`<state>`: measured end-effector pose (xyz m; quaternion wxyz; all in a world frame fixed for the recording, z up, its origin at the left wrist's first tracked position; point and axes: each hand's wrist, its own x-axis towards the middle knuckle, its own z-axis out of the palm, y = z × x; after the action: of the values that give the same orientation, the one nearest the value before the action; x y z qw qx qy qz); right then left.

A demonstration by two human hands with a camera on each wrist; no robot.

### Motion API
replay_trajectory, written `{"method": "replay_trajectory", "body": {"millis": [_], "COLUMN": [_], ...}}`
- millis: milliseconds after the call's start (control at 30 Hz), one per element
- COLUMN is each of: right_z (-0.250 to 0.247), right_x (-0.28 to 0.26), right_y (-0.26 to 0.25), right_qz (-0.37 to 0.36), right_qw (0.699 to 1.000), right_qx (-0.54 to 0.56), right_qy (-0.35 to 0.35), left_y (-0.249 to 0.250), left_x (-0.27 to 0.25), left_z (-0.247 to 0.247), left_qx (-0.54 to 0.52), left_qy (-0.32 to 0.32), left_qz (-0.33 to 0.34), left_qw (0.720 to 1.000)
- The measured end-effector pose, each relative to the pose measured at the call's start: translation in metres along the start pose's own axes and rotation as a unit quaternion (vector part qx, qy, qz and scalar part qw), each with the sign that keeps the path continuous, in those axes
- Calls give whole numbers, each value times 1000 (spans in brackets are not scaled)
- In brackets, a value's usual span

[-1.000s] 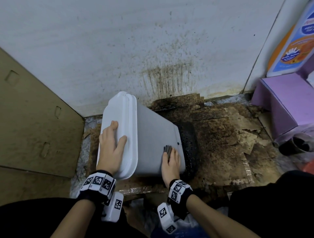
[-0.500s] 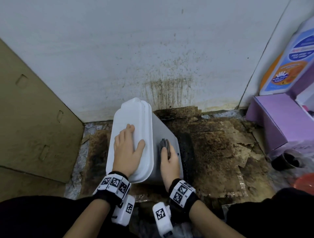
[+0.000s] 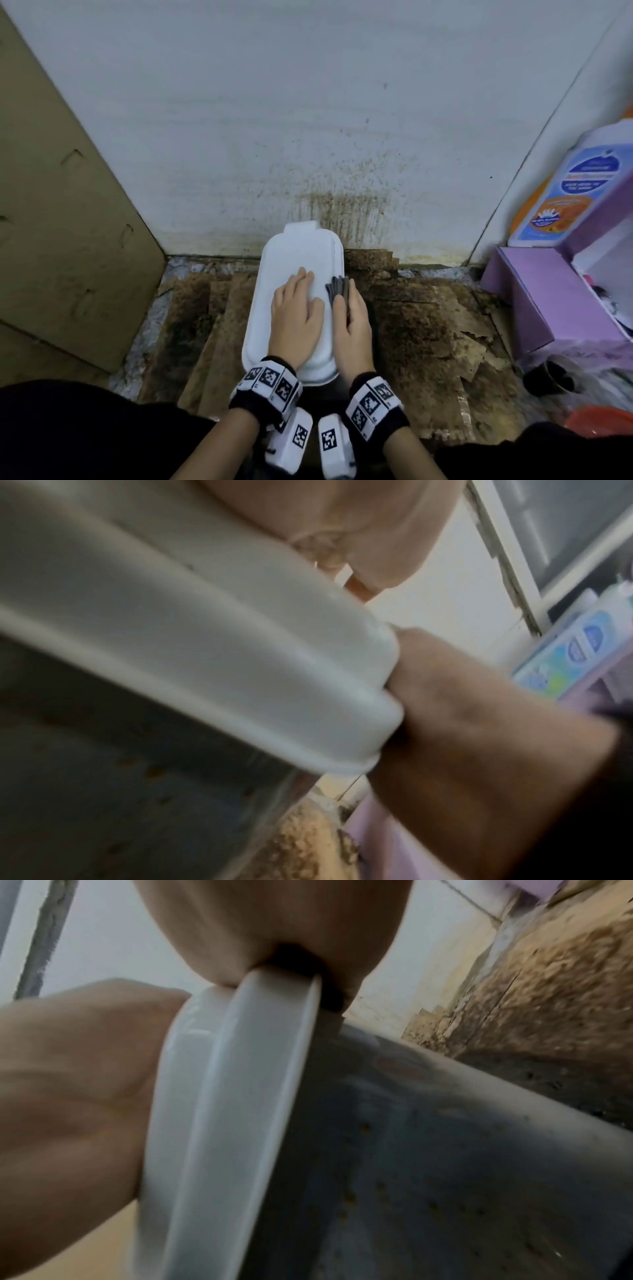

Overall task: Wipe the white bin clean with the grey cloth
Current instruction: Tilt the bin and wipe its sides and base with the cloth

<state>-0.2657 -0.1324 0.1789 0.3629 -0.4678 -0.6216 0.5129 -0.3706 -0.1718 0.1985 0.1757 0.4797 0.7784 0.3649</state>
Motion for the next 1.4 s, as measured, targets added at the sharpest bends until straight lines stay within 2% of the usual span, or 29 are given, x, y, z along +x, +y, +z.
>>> {"method": "replay_trajectory", "body": {"millis": [100, 167, 267, 333, 367, 433, 500, 533, 633, 733, 967, 1100, 1200, 1333, 1400], "right_z": [-15, -26, -41, -51, -55, -60, -60, -58, -52, -49, -39, -16, -2, -1, -6], "right_x": [8, 12, 13, 12, 12, 13, 13, 12, 8, 6, -14, -29, -34, -27, -17], "right_y": [1, 2, 2, -1, -1, 2, 6, 8, 11, 13, 12, 11, 12, 7, 5], "right_qz": [42, 71, 106, 123, 127, 131, 130, 130, 126, 122, 135, 128, 121, 117, 137], "right_qw": [999, 997, 994, 992, 991, 991, 991, 991, 991, 990, 977, 973, 977, 983, 984], "right_qx": [-21, -16, 7, 19, 21, 24, 31, 35, 52, 68, 95, 46, 21, 9, 16], "right_qy": [-22, -32, -33, -28, -26, -14, -3, 1, 16, 37, 136, 186, 177, 144, 116], "left_y": [4, 2, -10, -16, -20, -28, -33, -36, -36, -35, -28, -29, -40, -45, -41], "left_x": [4, 6, 7, 3, 1, -3, -4, -4, -3, -4, 3, 15, 20, 19, 15], "left_z": [-7, -16, -29, -33, -32, -23, -12, -6, 2, 2, -14, -28, -31, -31, -31], "left_qx": [-153, -233, -203, -137, -97, -60, -105, -114, -89, -107, -126, -107, -82, -51, -27], "left_qy": [-25, -6, 63, 84, 76, 21, -42, -57, -36, -32, -80, -104, -108, -62, -25], "left_qz": [-24, -35, -45, -87, -122, -201, -260, -268, -249, -236, -194, -153, -144, -137, -150], "left_qw": [988, 972, 976, 983, 985, 978, 959, 955, 964, 965, 969, 977, 980, 987, 988]}}
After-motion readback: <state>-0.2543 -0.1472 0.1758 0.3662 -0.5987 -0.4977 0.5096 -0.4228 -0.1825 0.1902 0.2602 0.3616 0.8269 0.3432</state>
